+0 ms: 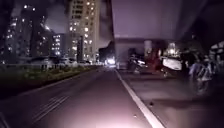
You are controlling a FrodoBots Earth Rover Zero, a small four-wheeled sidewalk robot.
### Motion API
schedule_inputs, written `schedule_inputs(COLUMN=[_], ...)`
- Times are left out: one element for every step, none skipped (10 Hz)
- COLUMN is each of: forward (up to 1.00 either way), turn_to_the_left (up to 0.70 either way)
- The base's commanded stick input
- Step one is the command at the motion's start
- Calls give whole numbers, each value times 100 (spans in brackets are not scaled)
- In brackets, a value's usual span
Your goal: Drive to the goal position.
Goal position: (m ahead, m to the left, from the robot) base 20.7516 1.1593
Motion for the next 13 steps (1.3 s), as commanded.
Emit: schedule_inputs(forward=[45, 45, 45, 45, 45, 45, 45, 45, 45, 45, 45, 45, 45], turn_to_the_left=[2, 14, 25, 4, 0, 0, 0, 0, 0, 0, 0, 0, 0])
